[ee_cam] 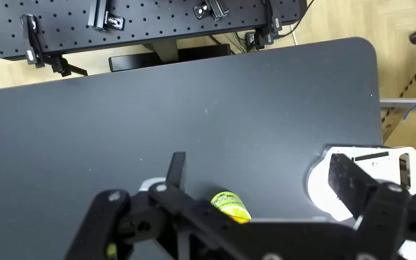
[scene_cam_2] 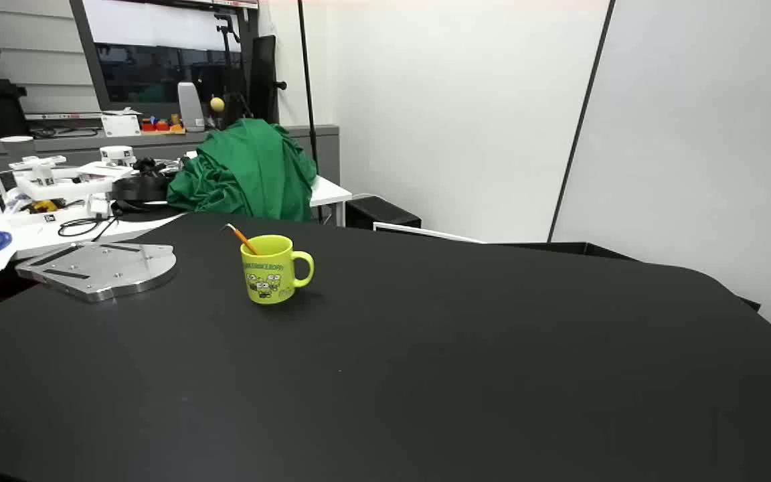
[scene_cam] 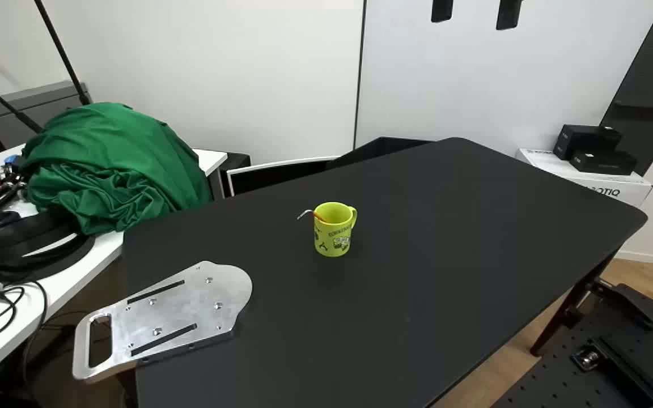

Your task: Take the object out of the mug and put it on the table

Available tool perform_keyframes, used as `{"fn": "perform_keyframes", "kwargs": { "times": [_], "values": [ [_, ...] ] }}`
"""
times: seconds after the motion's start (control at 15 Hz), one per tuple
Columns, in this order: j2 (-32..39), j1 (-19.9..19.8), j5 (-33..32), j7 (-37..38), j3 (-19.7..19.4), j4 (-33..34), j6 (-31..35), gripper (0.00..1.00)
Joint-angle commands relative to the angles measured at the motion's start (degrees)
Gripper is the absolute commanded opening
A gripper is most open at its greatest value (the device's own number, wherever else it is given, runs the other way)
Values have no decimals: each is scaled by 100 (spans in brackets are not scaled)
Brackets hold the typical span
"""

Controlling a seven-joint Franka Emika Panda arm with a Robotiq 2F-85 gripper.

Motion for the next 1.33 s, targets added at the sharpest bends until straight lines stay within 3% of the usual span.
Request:
{"fn": "perform_keyframes", "kwargs": {
  "times": [0.0,0.8,1.0,1.27],
  "values": [
    [3,-20,4,-7,14,10,1,100],
    [80,-17,-17,-17,25,61,42,100],
    [608,28,-94,-104,91,383,340,100],
    [1682,269,-473,-1126,214,1049,531,100]
  ]
}}
